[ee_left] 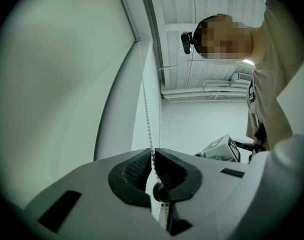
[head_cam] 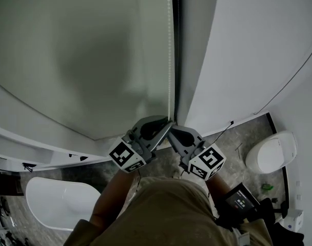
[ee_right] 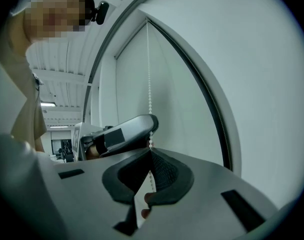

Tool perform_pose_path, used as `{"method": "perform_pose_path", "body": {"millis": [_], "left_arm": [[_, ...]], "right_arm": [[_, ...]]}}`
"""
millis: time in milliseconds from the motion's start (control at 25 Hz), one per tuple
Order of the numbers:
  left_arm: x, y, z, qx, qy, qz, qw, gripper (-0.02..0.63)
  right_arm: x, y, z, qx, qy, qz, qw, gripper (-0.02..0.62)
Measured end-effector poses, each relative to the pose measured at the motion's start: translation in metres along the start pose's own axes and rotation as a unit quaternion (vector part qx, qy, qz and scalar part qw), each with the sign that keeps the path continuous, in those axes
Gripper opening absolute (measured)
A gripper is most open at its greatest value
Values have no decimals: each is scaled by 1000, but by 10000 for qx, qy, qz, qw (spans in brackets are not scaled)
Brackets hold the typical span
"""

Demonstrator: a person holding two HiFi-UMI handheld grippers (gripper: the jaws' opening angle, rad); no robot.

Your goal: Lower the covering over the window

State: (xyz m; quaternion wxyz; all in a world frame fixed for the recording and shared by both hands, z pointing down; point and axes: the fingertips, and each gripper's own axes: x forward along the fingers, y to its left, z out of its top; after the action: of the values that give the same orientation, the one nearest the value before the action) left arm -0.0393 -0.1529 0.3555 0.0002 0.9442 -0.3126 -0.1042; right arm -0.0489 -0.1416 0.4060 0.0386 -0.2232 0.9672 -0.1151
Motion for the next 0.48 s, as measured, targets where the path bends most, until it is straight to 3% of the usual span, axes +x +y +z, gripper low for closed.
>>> {"method": "perform_pose_path", "body": {"millis": [40, 320, 400, 480], "left_arm": [[-1, -2, 0, -20, -54, -8, 10000, 27], [-13, 12, 0, 116, -279, 333, 9990, 18], [-18, 26, 0, 50, -326, 420, 9986, 18], [-19, 32, 0, 80, -311, 403, 9987, 18]], "right_arm": [[0, 1, 1, 30, -8, 22, 10000, 8], [-7, 5, -11, -370, 141, 302, 9988, 16], [-9, -2, -14, -95, 142, 435, 9989, 143], [-13, -13, -3, 92, -29, 329, 9994, 144]]}}
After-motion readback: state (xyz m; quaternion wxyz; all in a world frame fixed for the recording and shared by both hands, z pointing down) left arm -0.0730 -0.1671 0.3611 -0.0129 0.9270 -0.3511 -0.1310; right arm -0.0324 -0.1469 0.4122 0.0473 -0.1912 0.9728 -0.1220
